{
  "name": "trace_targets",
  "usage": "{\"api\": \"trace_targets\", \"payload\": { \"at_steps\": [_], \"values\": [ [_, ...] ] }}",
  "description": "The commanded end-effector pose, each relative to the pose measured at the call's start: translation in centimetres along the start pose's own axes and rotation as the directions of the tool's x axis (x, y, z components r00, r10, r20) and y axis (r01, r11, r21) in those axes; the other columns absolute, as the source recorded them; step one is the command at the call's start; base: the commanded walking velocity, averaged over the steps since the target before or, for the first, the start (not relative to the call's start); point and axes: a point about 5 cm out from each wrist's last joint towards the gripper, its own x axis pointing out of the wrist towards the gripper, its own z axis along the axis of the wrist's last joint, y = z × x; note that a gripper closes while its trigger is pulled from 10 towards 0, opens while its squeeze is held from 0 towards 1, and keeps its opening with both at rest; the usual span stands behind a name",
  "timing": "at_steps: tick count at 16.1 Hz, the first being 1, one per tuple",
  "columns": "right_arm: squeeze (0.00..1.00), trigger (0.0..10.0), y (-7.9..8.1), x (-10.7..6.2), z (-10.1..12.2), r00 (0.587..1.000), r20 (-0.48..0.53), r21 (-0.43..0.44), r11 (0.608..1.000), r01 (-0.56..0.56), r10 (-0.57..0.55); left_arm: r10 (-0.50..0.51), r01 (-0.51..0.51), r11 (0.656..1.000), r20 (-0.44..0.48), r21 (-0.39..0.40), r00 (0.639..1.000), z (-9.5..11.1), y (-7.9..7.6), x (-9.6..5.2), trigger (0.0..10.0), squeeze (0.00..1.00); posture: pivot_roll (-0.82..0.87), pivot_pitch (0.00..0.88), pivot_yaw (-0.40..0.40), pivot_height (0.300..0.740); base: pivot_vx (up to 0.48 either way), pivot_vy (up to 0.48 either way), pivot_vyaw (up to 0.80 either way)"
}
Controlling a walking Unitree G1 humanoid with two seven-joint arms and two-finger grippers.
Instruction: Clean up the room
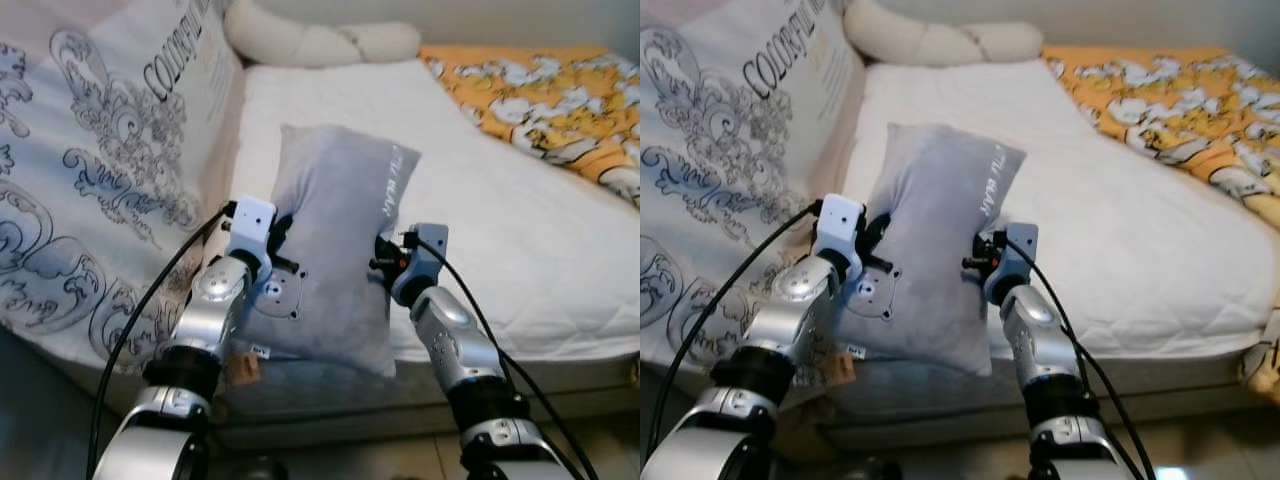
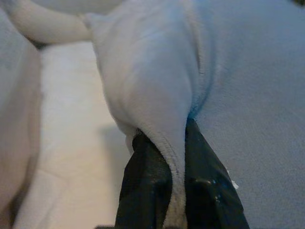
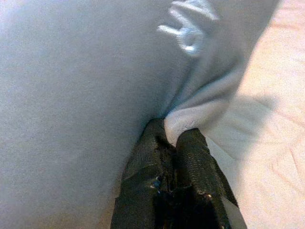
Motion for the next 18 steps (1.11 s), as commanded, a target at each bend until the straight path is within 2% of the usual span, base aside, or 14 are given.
{"api": "trace_targets", "payload": {
  "at_steps": [1, 8, 15, 18],
  "values": [
    [0.00, 10.0, 1.12, 0.62, 0.93, 0.999, 0.028, -0.030, 0.999, -0.045, 0.045, 0.002, -0.002, 1.000, 0.021, 0.016, 1.000, 0.49, 0.17, 0.09, 10.0, 0.00, 0.08, 0.000, 0.017, 0.740, 0.311, 0.000, 0.00],
    [0.00, 10.0, 1.08, 0.65, 0.63, 0.999, 0.017, -0.024, 0.999, -0.038, 0.038, -0.006, 0.006, 1.000, 0.018, 0.024, 1.000, 0.39, -0.02, 0.17, 10.0, 0.00, 0.08, 0.000, 0.018, 0.740, 0.308, 0.000, 0.00],
    [0.00, 10.0, 1.50, 0.85, 0.33, 0.997, -0.008, -0.056, 0.996, -0.076, 0.076, 0.001, -0.002, 0.999, 0.022, 0.034, 1.000, 0.62, 0.24, 0.25, 10.0, 0.00, 0.09, 0.000, 0.013, 0.740, 0.310, 0.000, 0.00],
    [0.00, 10.0, 1.91, 0.88, -0.02, 0.996, -0.025, -0.077, 0.993, -0.092, 0.091, 0.008, -0.009, 0.999, 0.024, 0.040, 1.000, 0.79, 0.66, 0.25, 10.0, 0.00, 0.09, 0.000, 0.015, 0.740, 0.311, 0.000, 0.73]
  ]
}}
